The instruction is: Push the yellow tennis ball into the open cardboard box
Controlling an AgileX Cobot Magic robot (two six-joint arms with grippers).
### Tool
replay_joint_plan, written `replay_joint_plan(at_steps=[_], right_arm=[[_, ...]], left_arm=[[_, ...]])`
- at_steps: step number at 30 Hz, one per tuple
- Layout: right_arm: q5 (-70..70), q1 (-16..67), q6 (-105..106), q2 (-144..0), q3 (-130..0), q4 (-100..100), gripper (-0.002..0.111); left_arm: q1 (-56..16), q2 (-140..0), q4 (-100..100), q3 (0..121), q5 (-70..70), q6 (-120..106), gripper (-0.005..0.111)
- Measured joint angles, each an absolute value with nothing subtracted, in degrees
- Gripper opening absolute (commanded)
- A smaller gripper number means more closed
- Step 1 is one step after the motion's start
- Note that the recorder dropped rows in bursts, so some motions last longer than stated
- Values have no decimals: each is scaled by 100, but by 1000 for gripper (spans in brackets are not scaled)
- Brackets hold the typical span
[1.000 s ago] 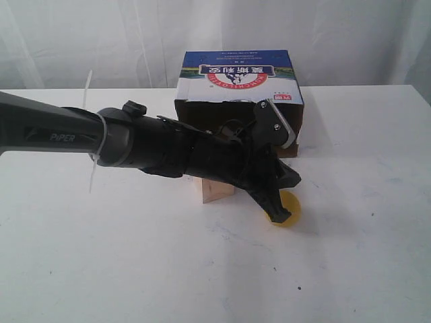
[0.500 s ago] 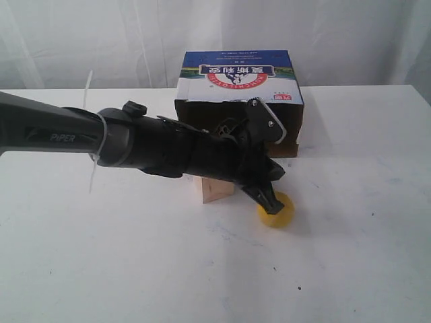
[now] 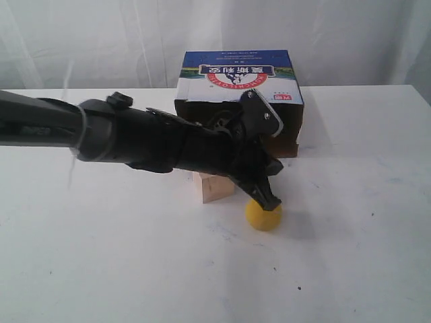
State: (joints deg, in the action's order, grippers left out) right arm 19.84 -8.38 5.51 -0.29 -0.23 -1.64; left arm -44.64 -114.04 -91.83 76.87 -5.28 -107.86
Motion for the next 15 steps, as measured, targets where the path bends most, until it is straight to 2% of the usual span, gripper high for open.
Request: replay_joint_plan(at_steps=[7, 15], right_arm=[[1984, -838, 551, -29, -23, -164, 0], [1984, -838, 534, -29, -23, -164, 0]], left_arm=[[-4464, -10345, -9183, 6006, -419, -11018, 0], [-4464, -11051, -9311, 6156, -850, -11203, 0]])
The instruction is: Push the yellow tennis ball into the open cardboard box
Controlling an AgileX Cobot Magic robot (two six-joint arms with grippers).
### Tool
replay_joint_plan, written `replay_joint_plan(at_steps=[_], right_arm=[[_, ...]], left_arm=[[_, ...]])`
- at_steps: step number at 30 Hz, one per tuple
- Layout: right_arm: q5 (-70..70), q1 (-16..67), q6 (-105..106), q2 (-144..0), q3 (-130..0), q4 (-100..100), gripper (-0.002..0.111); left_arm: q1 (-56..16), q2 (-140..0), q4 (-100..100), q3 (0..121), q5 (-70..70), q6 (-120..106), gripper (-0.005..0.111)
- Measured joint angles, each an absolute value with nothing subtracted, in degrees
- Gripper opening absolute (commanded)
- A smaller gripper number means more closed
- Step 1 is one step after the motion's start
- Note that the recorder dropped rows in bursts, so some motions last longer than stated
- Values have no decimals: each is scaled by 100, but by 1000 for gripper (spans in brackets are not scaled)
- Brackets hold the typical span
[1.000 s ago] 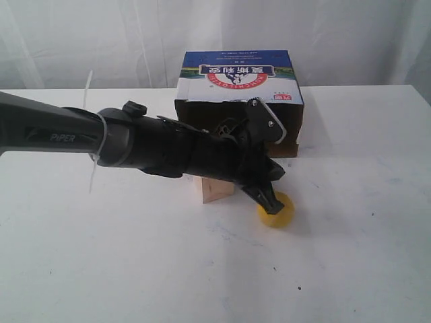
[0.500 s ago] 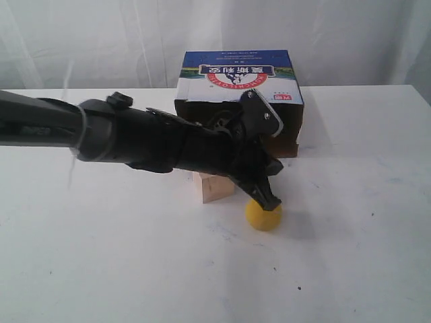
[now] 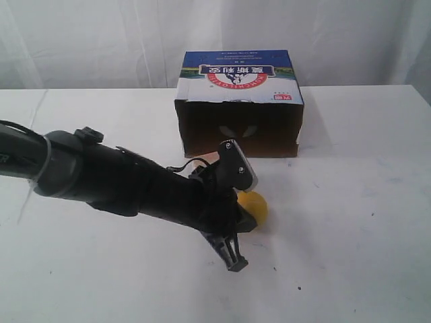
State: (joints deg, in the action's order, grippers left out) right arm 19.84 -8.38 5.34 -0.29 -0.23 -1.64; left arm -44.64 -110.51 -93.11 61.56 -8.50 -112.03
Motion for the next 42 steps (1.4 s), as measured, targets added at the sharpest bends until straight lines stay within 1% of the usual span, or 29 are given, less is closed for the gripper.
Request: replay_joint_plan(at_steps=[4, 10, 16, 20, 24, 27, 32, 35, 39, 42], right_arm=[[1984, -838, 460, -29, -23, -164, 0], [1948, -838, 728, -29, -23, 162, 0], [1847, -838, 1851, -29, -23, 300, 0], [1410, -838, 2105, -29, -23, 290, 0], [726, -838, 2053, -29, -23, 201, 0], [309, -838, 1584, -29, -23, 133, 0], [-515, -838, 84, -29, -23, 0, 0], [-1135, -838, -1145, -29, -23, -32, 0], [-1852, -838, -3509, -29, -23, -73, 0], [-2113, -838, -4147, -29, -23, -78, 0]], left_arm=[[-4464, -11271, -9317, 6438, -1008, -11203, 0], [-4464, -11345, -9326, 6509, -1099, -11203, 0], [-4464, -10760, -9345, 6509, -933, -11203, 0], [-4464, -10452, -9345, 6521, -512, -11203, 0], [-4401, -10724, -9345, 6531, -388, -11214, 0], [-4349, -11043, -9370, 6531, -497, -11214, 0], [-4335, -11128, -9460, 6598, -712, -11214, 0], [-4335, -11143, -9473, 6607, -851, -11214, 0], [-4335, -11192, -9485, 6618, -1095, -11214, 0], [-4335, -11204, -9485, 6618, -1255, -11214, 0]])
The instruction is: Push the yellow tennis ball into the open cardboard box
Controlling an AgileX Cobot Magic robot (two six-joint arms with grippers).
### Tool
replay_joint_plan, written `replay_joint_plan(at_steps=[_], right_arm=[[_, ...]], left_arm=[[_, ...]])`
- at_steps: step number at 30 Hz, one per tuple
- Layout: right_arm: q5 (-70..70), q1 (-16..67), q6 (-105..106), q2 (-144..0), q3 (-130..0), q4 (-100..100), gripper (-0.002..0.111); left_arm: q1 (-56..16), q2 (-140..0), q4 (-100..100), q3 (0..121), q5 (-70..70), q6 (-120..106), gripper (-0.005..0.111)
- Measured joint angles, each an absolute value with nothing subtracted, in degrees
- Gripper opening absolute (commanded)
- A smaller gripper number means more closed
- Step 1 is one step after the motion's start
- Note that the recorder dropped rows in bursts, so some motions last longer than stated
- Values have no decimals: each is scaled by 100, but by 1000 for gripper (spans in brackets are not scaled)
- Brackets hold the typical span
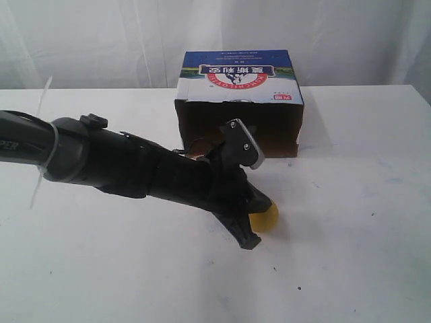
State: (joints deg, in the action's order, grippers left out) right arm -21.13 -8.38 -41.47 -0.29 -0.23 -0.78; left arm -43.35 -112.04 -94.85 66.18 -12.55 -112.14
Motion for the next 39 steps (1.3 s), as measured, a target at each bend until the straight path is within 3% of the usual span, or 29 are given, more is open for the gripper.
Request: replay_joint_plan(at_steps=[8, 15, 21, 26, 30, 34, 39], right_arm=[[-2944, -838, -4282, -881, -410, 167, 0], [-2314, -838, -3944, -3764, -1490, 2972, 0], [-1343, -807, -4346, -6377, -2180, 3535, 0], [-1634, -338, -6232, -7049, -2477, 5478, 0], [-2360, -22, -10143, -7261, -2604, 9124, 0], [-3005, 3, -11237, -7322, -2628, 9877, 0], [-2517, 3, -11307, -7332, -2670, 9954, 0]], left_arm=[[-4335, -11237, -9485, 6618, -1418, -11214, 0], [-4335, -11250, -9485, 6618, -1554, -11214, 0], [-4335, -11253, -9485, 6618, -1592, -11214, 0], [-4335, -11348, -9464, 6632, -1824, -11214, 0], [-4335, -11613, -9479, 6952, -1998, -11214, 0], [-4335, -11841, -9589, 7303, -2071, -11214, 0], [-4335, -11905, -9644, 7432, -2051, -11214, 0]])
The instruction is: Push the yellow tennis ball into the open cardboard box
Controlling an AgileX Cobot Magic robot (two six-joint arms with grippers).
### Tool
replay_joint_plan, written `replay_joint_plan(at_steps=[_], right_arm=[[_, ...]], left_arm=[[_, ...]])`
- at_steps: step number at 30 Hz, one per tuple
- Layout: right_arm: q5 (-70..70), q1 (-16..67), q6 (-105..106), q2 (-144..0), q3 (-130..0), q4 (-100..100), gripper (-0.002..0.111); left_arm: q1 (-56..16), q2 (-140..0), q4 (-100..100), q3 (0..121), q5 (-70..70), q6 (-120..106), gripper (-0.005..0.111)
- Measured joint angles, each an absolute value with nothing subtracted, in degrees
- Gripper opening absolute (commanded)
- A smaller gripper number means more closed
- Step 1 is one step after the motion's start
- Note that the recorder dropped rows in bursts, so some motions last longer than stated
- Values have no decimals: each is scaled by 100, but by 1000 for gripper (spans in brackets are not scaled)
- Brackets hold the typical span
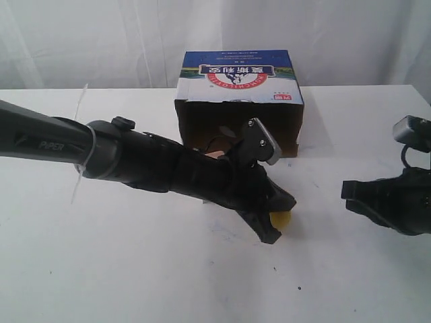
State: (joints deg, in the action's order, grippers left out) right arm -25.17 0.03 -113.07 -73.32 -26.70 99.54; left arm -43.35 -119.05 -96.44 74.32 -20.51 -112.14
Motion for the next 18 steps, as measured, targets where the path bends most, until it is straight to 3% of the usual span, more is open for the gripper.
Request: replay_joint_plan(at_steps=[11, 18], right_arm=[[-3552, 3, -10220, -7466, -2670, 9375, 0], [-4110, 251, -8957, -7846, -2707, 7691, 0]], left_arm=[[-4335, -11731, -9610, 7764, -1932, -11214, 0], [-4335, -11094, -9577, 7778, -564, -11214, 0]])
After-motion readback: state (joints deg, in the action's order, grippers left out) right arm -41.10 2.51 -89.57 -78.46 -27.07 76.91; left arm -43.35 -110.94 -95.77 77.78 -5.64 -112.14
